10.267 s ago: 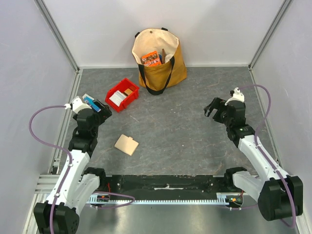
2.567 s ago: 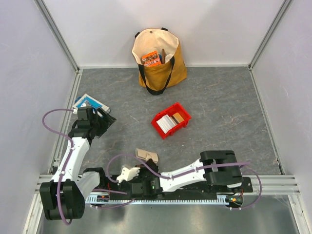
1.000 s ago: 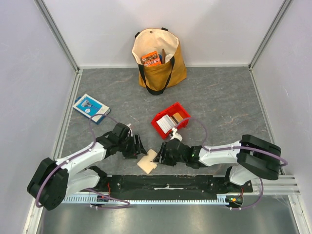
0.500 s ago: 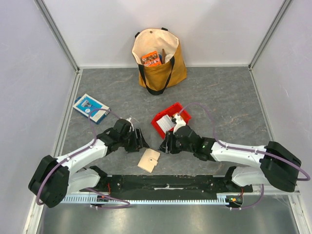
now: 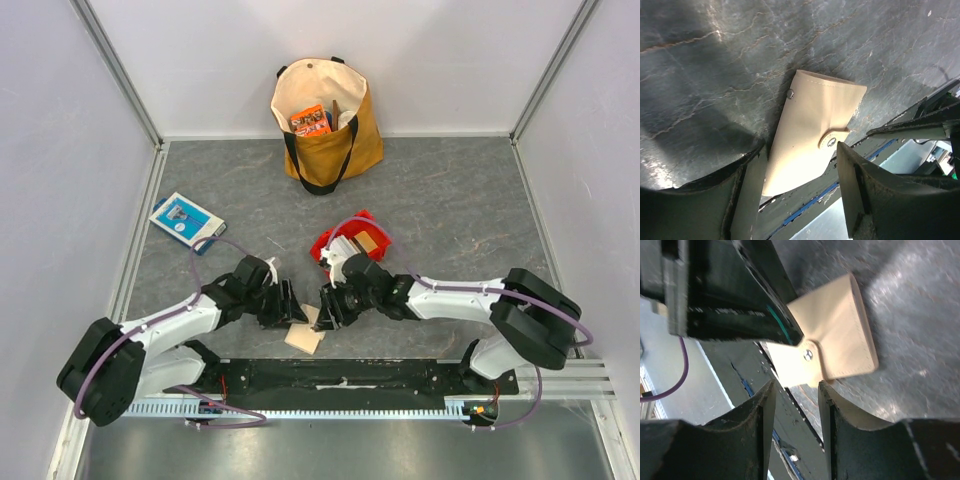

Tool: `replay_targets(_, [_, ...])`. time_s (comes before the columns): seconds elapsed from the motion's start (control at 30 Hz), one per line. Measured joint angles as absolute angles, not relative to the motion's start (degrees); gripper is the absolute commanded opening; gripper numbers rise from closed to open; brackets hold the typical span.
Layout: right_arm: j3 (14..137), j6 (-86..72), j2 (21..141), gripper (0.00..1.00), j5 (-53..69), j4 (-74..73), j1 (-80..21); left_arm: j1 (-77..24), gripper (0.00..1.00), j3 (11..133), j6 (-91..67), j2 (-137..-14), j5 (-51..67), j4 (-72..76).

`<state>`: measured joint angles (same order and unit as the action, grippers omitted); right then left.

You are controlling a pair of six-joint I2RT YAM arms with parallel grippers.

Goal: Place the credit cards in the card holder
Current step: Move the card holder to the corner of the board.

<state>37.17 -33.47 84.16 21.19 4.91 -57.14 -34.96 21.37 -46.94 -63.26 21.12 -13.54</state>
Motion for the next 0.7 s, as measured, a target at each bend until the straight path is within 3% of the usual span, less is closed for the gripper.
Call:
replay_targets(0.23, [41.60, -29.82, 89.23, 0.45, 23.22, 5.37, -57.14, -35.59, 0.61, 21.10, -46.89, -64.14, 22.76, -13.06])
replay_targets(0.53, [37.43, -30.50, 91.18, 0.43, 22.06, 6.28, -57.14, -35.66, 0.60, 19.22, -46.87, -64.16, 25.85, -10.15])
replay_targets(0.63, [36.71, -31.29, 91.26, 0.43, 22.17, 7.88, -57.04, -35.66, 0.55, 18.37, -46.87, -64.84, 27.97, -8.36])
replay_targets(0.7, [36.32, -31.77, 91.50, 0.41, 22.26, 9.17, -57.04, -35.64, 0.44, 17.74, -46.89, -65.54, 29.50, -6.98])
